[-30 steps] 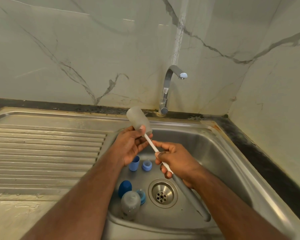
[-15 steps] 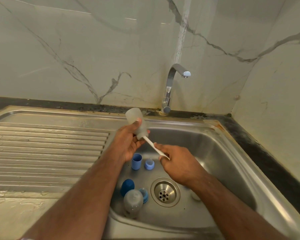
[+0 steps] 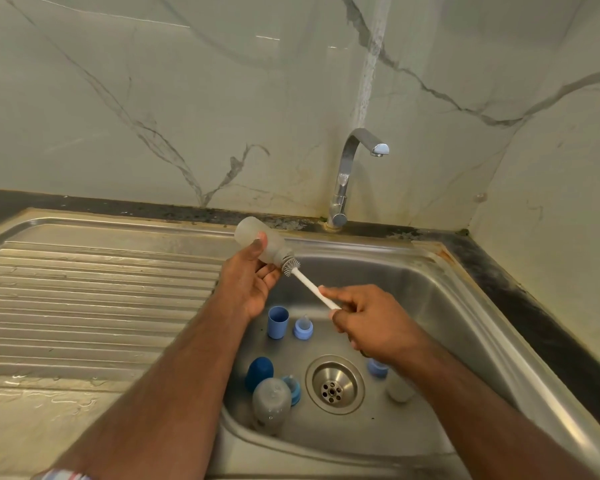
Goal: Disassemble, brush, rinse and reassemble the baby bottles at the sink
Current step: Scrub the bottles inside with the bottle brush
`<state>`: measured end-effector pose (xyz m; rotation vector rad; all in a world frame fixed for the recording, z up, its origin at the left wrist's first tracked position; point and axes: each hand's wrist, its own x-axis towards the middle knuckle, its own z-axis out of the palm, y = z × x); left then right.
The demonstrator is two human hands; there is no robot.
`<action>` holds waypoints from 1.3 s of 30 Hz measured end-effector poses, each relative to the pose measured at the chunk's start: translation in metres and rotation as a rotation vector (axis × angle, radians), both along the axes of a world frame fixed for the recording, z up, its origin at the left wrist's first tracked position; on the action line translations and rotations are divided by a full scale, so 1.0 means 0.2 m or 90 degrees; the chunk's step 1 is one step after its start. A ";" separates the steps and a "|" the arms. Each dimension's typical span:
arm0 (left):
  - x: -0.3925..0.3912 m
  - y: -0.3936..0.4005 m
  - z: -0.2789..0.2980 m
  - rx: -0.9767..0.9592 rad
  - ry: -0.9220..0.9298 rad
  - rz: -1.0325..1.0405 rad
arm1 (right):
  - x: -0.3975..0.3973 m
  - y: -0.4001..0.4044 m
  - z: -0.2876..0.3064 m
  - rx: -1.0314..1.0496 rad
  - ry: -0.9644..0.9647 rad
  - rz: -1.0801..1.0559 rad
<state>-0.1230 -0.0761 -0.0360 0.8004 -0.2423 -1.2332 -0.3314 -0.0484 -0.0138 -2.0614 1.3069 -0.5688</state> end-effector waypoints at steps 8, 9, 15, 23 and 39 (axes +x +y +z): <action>0.00 0.00 0.01 -0.008 -0.027 -0.023 | 0.06 0.02 0.00 -0.240 0.291 -0.033; 0.00 0.00 0.01 -0.008 -0.038 -0.029 | 0.06 0.02 0.01 -0.225 0.295 -0.024; -0.03 0.02 0.00 -0.025 -0.090 -0.107 | 0.03 0.01 0.04 0.139 -0.091 -0.024; -0.03 0.03 0.02 -0.050 -0.047 -0.135 | 0.02 0.04 0.05 0.011 -0.042 -0.063; -0.04 0.05 0.02 -0.074 -0.083 -0.159 | 0.06 0.06 0.02 -0.157 0.160 -0.046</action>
